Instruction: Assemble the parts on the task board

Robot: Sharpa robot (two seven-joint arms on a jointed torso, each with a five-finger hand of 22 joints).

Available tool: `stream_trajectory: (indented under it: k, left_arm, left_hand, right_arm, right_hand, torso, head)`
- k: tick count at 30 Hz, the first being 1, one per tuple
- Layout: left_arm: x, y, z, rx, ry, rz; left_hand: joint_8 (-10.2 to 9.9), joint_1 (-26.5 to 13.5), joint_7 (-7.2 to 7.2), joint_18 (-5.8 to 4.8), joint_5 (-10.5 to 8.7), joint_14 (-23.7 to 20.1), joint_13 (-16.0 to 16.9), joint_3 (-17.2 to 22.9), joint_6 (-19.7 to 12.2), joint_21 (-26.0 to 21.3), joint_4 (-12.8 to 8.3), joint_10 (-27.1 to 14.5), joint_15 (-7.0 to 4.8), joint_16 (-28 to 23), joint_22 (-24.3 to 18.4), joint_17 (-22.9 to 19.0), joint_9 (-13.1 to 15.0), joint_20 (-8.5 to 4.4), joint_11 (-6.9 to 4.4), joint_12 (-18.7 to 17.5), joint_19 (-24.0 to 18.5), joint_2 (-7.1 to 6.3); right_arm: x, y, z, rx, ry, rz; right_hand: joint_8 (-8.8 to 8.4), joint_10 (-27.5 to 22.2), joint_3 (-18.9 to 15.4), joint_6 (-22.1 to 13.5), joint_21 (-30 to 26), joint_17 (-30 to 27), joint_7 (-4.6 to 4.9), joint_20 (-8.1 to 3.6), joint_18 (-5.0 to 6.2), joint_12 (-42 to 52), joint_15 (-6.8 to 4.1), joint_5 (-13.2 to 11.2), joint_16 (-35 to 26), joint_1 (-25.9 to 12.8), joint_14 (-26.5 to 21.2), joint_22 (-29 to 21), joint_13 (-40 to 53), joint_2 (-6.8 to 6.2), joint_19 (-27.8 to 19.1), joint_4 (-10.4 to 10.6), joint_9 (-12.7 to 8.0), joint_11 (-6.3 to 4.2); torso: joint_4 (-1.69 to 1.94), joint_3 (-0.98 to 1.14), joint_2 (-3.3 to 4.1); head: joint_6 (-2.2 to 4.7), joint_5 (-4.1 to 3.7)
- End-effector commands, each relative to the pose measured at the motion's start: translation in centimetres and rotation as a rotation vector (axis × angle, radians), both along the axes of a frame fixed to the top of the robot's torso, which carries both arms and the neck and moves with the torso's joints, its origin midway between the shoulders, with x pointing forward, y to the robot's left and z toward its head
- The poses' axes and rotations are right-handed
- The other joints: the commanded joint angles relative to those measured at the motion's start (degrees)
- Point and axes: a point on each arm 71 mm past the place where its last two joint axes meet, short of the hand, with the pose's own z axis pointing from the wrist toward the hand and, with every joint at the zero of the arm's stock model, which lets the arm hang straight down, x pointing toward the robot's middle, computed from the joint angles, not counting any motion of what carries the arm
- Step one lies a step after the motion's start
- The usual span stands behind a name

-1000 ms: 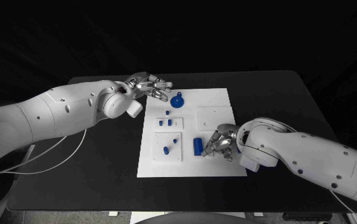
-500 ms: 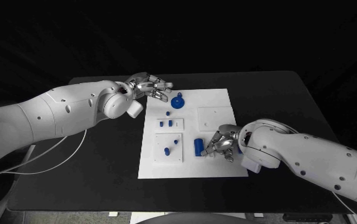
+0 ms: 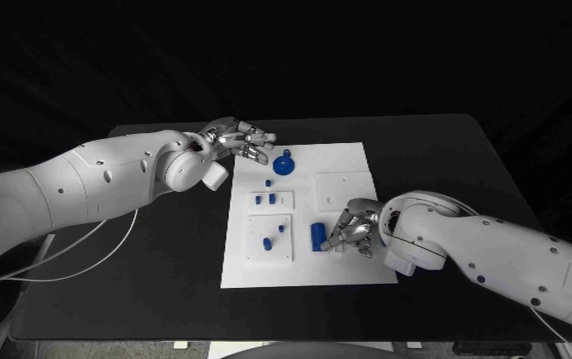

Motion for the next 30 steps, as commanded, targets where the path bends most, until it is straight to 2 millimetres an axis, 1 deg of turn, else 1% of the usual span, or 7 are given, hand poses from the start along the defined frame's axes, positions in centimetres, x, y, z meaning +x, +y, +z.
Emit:
stream_trajectory:
  k: [1, 10, 15, 21, 22, 24, 30]
  left_arm:
    - [-0.05, -0.26, 0.06, -0.006, -0.003, -0.020]
    - [-0.05, -0.27, 0.05, -0.006, -0.002, -0.020]
    - [-0.06, -0.25, 0.05, -0.006, -0.002, -0.020]
    - [-0.06, -0.23, 0.05, -0.006, -0.002, -0.020]
    - [-0.06, -0.22, 0.05, -0.006, -0.002, -0.020]
    - [-0.06, -0.20, 0.05, -0.005, -0.002, -0.020]
    - [-0.05, -0.17, 0.05, -0.005, -0.002, -0.018]
  left_hand:
    - [0.4, 0.0, 0.07, -1.11, 0.25, 0.0, 0.1, 0.1, -0.3, 0.3, -0.1, -0.4, 0.24, 0.3, -0.1, 0.1, 0.1, 0.17, 0.12, -0.2, 0.3, 0.43]
    - [0.4, 0.0, 0.07, -1.11, 0.25, 0.0, 0.1, 0.1, -0.3, 0.3, -0.1, -0.4, 0.24, 0.3, -0.1, 0.1, 0.1, 0.17, 0.12, -0.2, 0.3, 0.43]
    - [0.3, -0.1, 0.10, -1.11, 0.25, 0.0, 0.1, 0.2, -0.3, 0.3, -0.1, -0.4, 0.25, 0.3, -0.1, 0.1, 0.1, 0.18, 0.13, -0.2, 0.3, 0.39]
    - [0.3, -0.1, 0.10, -1.11, 0.25, 0.0, 0.1, 0.2, -0.3, 0.3, -0.1, -0.4, 0.25, 0.3, -0.1, 0.1, 0.1, 0.18, 0.13, -0.2, 0.3, 0.39]
    - [0.3, -0.1, 0.10, -1.11, 0.25, 0.0, 0.1, 0.2, -0.3, 0.3, -0.1, -0.4, 0.25, 0.3, -0.1, 0.1, 0.1, 0.18, 0.13, -0.2, 0.3, 0.39]
    - [0.3, -0.1, 0.10, -1.11, 0.25, 0.0, 0.1, 0.2, -0.3, 0.3, -0.1, -0.4, 0.25, 0.3, -0.1, 0.1, 0.1, 0.18, 0.13, -0.2, 0.3, 0.39]
    - [0.3, -0.1, 0.10, -1.11, 0.25, 0.0, 0.1, 0.2, -0.3, 0.3, -0.1, -0.4, 0.25, 0.3, -0.1, 0.1, 0.1, 0.18, 0.13, -0.2, 0.3, 0.39]
  right_arm:
    - [0.16, 0.06, 0.08, -0.043, -0.049, 0.026]
    - [0.29, 0.27, 0.11, -0.055, -0.075, 0.015]
    - [0.34, 0.23, 0.10, -0.055, -0.077, 0.002]
    - [0.30, 0.19, 0.01, -0.049, -0.062, -0.004]
    - [0.28, 0.18, -0.01, -0.046, -0.057, -0.004]
    - [0.24, 0.18, -0.04, -0.038, -0.047, -0.005]
    - [0.32, -0.05, -0.08, 0.015, -0.027, -0.038]
  right_hand:
    - [0.22, 0.3, 0.1, 0.4, 0.3, 0.1, -0.01, -0.34, -0.69, -0.1, -0.28, -0.5, -0.2, 0.7, 0.0, 0.1, 0.0, -0.09, 2.5, -0.3, 0.1, -0.02]
    - [0.20, 0.5, 1.4, 0.9, 0.3, 0.1, -0.15, -0.42, -0.77, -0.1, -0.36, -3.2, -0.3, 0.9, 0.0, 0.1, 0.0, 0.42, 2.5, -0.4, 0.2, -0.14]
    - [0.22, 0.7, 3.9, 1.4, 0.7, 0.0, -0.45, -0.55, -0.90, -0.1, -0.46, -4.2, -0.3, -1.2, 0.1, 0.1, 0.0, 1.01, 2.5, 1.1, 0.3, -0.27]
    - [0.22, 0.9, 4.8, 1.7, 0.9, 0.0, -0.61, -0.66, -1.02, -0.1, -0.57, -3.5, -0.2, -2.2, 0.1, 0.0, 0.0, 2.00, 2.5, 0.6, 0.4, -0.40]
    - [0.23, 0.8, 5.2, 1.7, 0.9, -0.1, -0.62, -0.70, -1.03, -0.2, -0.64, 0.1, -0.3, -1.7, 0.1, -0.1, 0.0, 2.03, 2.5, 0.0, 0.3, -0.45]
    - [0.23, 0.7, 5.5, 1.7, 0.9, -0.1, -0.62, -0.70, -1.08, -0.2, -0.61, 0.6, -0.3, -2.4, 0.1, -0.1, 0.1, 1.92, 2.5, -1.0, 0.2, -0.45]
    - [0.23, 0.8, 1.7, 1.4, 0.7, -0.2, -0.47, -0.61, -0.93, -0.1, -0.48, 0.3, -0.3, -4.3, 0.1, -0.3, 0.2, 0.52, 2.5, 2.4, 0.3, -0.29]
  torso:
    - [0.01, 0.00, 0.02]
    - [0.00, -0.01, 0.00]
    - [0.01, -0.02, 0.00]
    - [0.01, -0.03, -0.01]
    - [0.01, -0.02, 0.00]
    - [0.02, 0.00, 0.01]
    - [0.00, 0.00, -0.02]
  head:
    - [-0.12, 0.00]
    - [-0.21, -0.03]
    - [-0.22, -0.02]
    - [-0.22, -0.03]
    - [-0.22, -0.04]
    - [-0.19, -0.04]
    - [-0.18, -0.06]
